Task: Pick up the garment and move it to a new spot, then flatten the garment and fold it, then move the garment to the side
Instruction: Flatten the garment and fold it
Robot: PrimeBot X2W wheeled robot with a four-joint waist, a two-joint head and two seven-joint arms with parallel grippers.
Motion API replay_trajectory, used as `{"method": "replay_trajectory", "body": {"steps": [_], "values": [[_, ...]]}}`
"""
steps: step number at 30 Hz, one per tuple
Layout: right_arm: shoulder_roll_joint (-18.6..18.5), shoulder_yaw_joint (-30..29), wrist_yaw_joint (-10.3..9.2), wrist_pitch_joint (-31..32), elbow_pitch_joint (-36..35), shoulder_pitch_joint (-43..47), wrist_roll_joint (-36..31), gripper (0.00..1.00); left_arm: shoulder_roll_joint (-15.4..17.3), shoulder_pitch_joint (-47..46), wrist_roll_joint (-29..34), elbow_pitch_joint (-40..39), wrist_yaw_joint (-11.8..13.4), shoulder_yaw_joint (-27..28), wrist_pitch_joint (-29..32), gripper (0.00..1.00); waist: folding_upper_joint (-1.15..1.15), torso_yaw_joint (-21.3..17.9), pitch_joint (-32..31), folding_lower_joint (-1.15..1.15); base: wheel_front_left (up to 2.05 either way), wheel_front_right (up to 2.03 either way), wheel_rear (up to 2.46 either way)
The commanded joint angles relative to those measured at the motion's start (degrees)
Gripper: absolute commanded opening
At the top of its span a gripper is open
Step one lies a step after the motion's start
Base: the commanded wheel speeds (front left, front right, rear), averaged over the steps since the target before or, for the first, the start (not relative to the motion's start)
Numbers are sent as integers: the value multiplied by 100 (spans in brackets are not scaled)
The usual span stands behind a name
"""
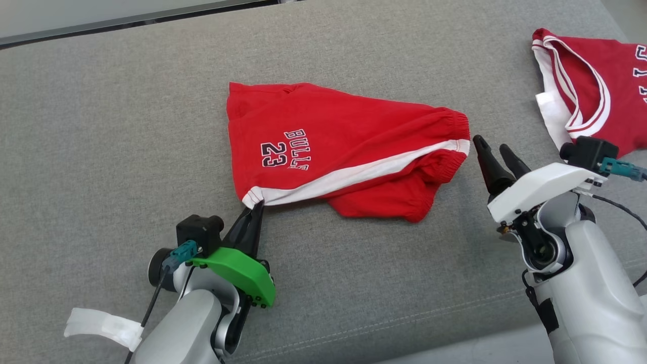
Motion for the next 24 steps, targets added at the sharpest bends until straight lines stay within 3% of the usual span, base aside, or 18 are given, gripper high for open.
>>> {"method": "replay_trajectory", "body": {"steps": [1, 10, 13, 15, 21, 24], "values": [[-35, 102, 2, 153, 169, -157, 147, 100, 48, -22, 47, -26, 30, -4, -7, 0, 0, 83, 68, 0, 0, 0, 0], [-349, 648, 1, 599, 832, -655, 363, 98, 25, -82, 65, -72, 50, -73, 3, 0, 0, 199, 105, 0, 0, 0, 0], [-448, 867, 2, 616, 896, -703, 367, 75, 11, -84, 67, -66, 55, -89, 1, 0, 0, 227, 92, 0, 0, 0, 0], [-512, 955, 2, 581, 904, -723, 385, 47, 4, -76, 67, -57, 50, -96, -1, 0, 0, 239, 73, 0, 0, 0, 0], [-637, 1196, 2, 679, 964, -721, 487, 0, -10, -30, 39, -37, 49, -99, -6, 0, 0, 255, 13, 0, 0, 0, 0], [-670, 1273, 2, 629, 952, -742, 483, 0, -8, -20, 25, -31, 48, -96, -7, 0, 0, 258, -9, 0, 0, 0, 0]]}}
